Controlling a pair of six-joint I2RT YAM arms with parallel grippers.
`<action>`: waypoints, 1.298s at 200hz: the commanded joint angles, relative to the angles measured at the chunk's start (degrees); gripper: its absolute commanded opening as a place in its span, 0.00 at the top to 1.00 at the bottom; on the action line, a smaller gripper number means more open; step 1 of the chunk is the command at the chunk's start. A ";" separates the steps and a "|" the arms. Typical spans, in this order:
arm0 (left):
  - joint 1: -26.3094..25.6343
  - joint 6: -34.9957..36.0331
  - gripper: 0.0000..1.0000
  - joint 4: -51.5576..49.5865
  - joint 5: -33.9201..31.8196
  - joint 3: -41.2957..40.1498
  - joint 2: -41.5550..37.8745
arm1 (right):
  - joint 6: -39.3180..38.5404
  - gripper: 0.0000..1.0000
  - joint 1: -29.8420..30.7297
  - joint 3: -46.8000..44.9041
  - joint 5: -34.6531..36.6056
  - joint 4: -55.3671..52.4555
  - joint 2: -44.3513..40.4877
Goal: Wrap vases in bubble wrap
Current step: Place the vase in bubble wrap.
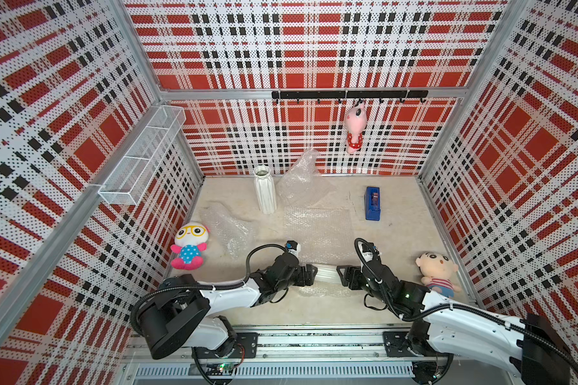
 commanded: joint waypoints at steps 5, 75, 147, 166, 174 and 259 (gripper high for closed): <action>-0.71 -1.20 0.14 0.50 -1.08 1.73 0.05 | 5.44 0.29 0.64 1.37 3.39 -2.53 3.57; -3.55 -1.30 0.14 0.62 -1.56 3.47 0.39 | 5.29 0.31 2.02 1.84 1.24 3.33 6.34; -4.86 -2.18 0.12 0.70 -5.15 4.35 -2.18 | -2.54 0.32 2.01 8.94 2.44 4.19 10.99; -4.21 -2.17 0.12 0.98 -5.61 4.47 -2.74 | -3.91 0.32 2.01 10.40 3.17 4.02 12.56; -3.86 -2.47 0.12 1.01 -5.93 4.52 -2.80 | -4.27 0.32 2.01 10.68 3.46 3.98 13.29; -0.82 -2.70 0.11 2.59 -4.17 5.01 0.23 | -5.19 0.20 2.01 8.98 5.74 5.44 16.65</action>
